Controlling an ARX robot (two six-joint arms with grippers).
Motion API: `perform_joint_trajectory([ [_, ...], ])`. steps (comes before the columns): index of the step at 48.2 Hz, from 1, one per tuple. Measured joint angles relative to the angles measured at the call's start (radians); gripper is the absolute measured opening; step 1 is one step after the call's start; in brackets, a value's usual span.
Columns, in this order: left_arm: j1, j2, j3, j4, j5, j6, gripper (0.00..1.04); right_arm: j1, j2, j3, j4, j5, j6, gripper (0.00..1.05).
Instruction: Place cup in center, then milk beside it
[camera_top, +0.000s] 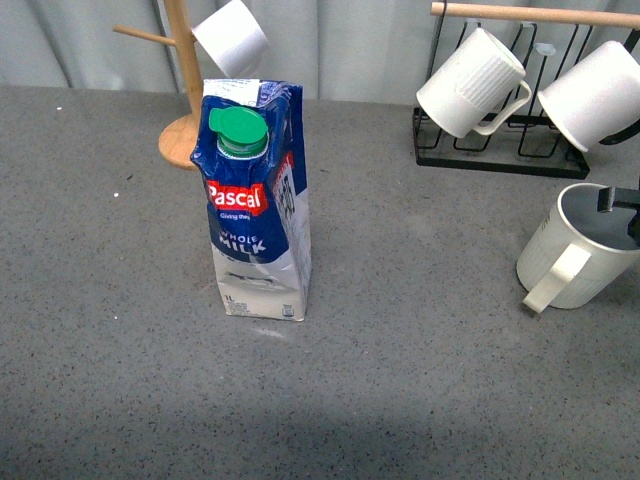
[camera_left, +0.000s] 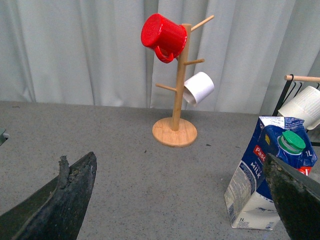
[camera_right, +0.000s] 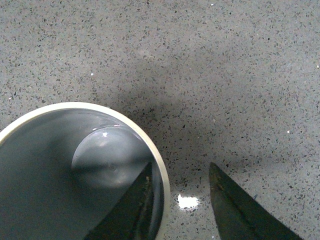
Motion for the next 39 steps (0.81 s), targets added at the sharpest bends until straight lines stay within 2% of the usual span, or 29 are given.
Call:
perform_joint_trajectory([
  [12, 0.0, 0.0, 0.0, 0.0, 0.0, 0.0, 0.98, 0.001, -0.002, 0.009, -0.011, -0.021, 0.037, 0.02],
  [20, 0.0, 0.0, 0.0, 0.0, 0.0, 0.0, 0.98, 0.008, -0.018, 0.015, -0.032, -0.025, 0.04, 0.02],
  [26, 0.0, 0.0, 0.0, 0.0, 0.0, 0.0, 0.98, 0.026, -0.042, 0.015, -0.047, -0.08, 0.044, 0.02],
  [30, 0.0, 0.0, 0.0, 0.0, 0.0, 0.0, 0.98, 0.054, -0.061, 0.026, -0.068, -0.123, 0.043, 0.02],
  [39, 0.0, 0.0, 0.0, 0.0, 0.0, 0.0, 0.98, 0.121, -0.06, 0.065, -0.108, -0.149, 0.045, 0.02],
])
